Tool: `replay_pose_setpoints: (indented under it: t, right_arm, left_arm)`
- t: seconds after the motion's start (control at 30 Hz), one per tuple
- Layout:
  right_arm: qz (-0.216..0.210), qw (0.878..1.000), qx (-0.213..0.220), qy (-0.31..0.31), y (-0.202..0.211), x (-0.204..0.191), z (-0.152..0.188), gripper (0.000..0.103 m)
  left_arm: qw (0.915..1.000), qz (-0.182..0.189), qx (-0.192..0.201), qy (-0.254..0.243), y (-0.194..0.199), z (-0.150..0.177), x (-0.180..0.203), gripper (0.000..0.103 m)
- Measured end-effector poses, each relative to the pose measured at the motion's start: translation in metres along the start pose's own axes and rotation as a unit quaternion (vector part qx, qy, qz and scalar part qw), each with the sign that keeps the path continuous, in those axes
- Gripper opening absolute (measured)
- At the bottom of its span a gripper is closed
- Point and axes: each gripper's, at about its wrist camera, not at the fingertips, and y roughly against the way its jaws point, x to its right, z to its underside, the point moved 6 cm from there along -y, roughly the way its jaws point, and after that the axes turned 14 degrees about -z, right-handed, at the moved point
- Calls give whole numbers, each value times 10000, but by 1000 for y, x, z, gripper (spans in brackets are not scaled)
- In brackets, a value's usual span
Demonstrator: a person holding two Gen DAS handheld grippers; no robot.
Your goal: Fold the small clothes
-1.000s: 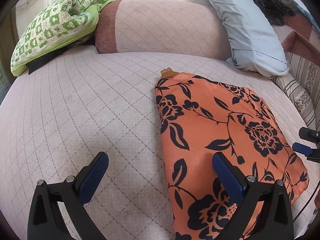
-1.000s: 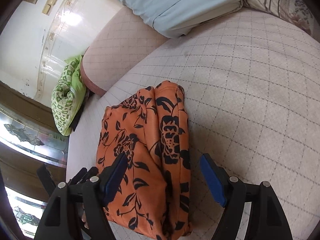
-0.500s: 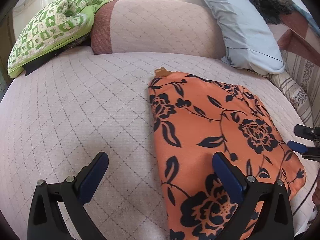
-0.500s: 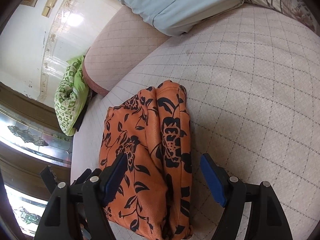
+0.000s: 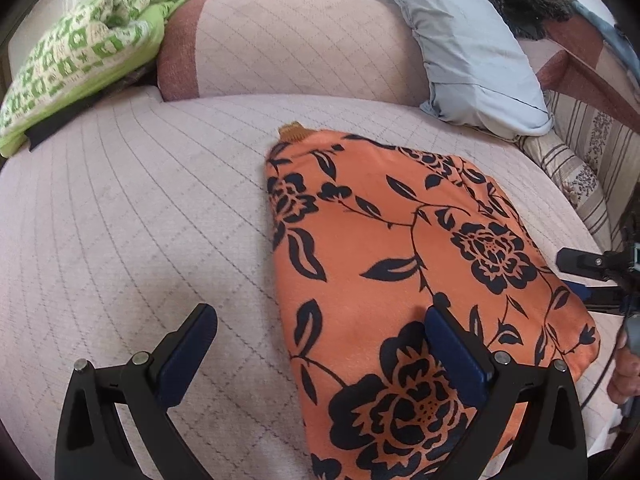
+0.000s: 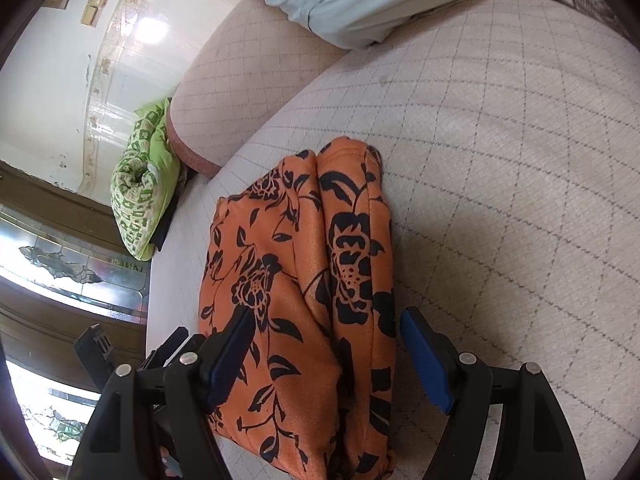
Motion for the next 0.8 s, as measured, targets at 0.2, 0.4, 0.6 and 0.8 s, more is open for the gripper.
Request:
replay_pose_setpoints:
  t: [0.2, 0.4, 0.6, 0.8]
  right_arm:
    - [-51, 9998, -119, -133, -6, 9, 2, 78]
    - [-244, 9987, -223, -396, -8, 22, 3, 78]
    - [-604, 9958, -339, -591, -13, 30, 5, 78]
    - [-952, 9925, -535, -553, -22, 28, 9, 78]
  left_arm:
    - [9968, 646, -417, 214, -9, 5, 2, 103]
    - [9883, 1195, -827, 462, -19, 10, 1, 103]
    - [9799, 1660, -989, 499, -22, 11, 4, 103]
    - [9664, 2190, -1124, 739, -24, 8, 3, 103]
